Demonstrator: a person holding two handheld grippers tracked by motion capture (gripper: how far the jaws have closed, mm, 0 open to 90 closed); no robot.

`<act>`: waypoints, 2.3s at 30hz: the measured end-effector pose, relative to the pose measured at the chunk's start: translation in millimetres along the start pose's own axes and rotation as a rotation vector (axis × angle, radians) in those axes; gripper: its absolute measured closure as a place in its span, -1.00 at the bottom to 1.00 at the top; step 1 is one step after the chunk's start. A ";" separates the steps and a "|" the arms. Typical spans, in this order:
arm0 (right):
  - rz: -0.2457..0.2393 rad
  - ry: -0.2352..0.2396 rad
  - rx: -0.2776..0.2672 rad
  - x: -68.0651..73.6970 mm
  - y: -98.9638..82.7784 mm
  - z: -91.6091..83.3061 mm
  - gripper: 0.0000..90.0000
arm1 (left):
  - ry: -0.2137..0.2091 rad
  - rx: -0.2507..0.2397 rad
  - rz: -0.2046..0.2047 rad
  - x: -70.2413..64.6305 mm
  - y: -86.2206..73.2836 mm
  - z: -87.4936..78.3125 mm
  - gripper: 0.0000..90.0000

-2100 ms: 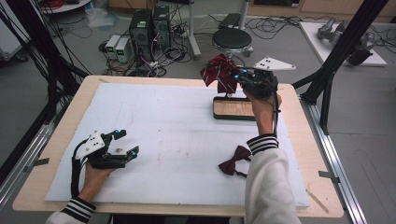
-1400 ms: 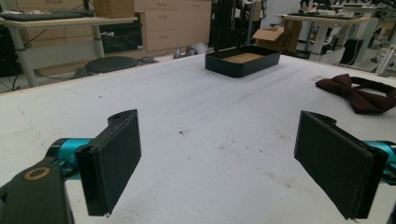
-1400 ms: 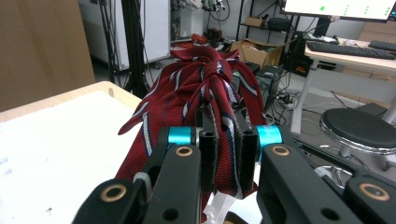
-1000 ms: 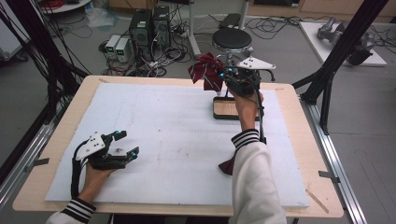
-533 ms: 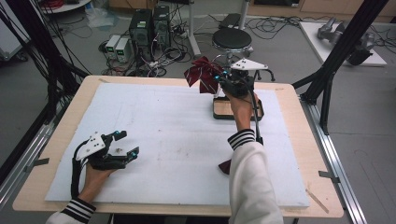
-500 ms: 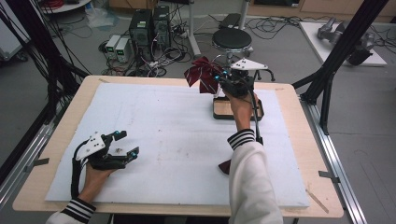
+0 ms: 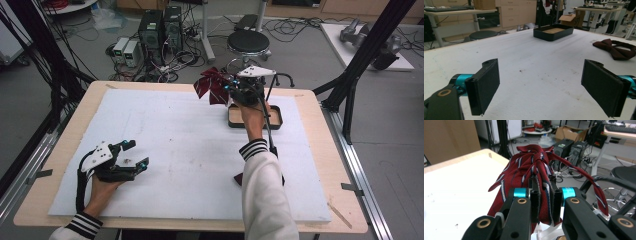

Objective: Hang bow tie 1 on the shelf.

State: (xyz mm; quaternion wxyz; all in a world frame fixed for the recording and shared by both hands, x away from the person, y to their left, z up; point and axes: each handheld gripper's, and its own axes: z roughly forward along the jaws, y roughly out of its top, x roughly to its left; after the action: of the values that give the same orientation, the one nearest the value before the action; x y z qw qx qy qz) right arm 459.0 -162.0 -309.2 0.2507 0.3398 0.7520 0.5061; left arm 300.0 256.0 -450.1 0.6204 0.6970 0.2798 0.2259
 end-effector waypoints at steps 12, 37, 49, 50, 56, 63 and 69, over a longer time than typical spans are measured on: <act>0.003 0.008 0.041 1.7 -3.3 6.1 0.85 | -0.001 0.001 0.001 0.5 0.1 -0.2 -0.65; -0.027 -0.016 0.115 9.1 -5.6 9.9 0.80 | -0.001 0.001 0.000 0.5 0.0 -0.2 -0.65; -0.036 -0.026 0.129 10.6 -5.5 9.5 0.67 | 0.000 0.001 0.001 0.1 0.0 -0.1 -0.65; -0.036 -0.025 0.128 10.6 -5.4 9.5 0.65 | -0.001 0.001 0.001 0.2 0.0 -0.2 -0.65; -0.033 -0.017 0.132 10.3 -5.4 8.9 0.45 | 0.000 0.000 0.000 0.2 0.0 -0.1 -0.65; -0.001 0.038 0.110 11.1 -4.4 7.6 0.03 | 0.000 0.002 0.003 0.5 0.1 -0.2 -0.65; -0.011 0.050 0.109 14.9 -1.7 3.4 -0.25 | 0.002 0.001 0.000 0.6 0.1 -0.2 -0.65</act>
State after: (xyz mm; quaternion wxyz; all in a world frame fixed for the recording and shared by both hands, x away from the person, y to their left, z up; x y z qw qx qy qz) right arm 451.4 -149.0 -312.5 0.2160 0.3359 0.7863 0.4714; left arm 300.3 256.5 -450.1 0.6197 0.6971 0.2805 0.2266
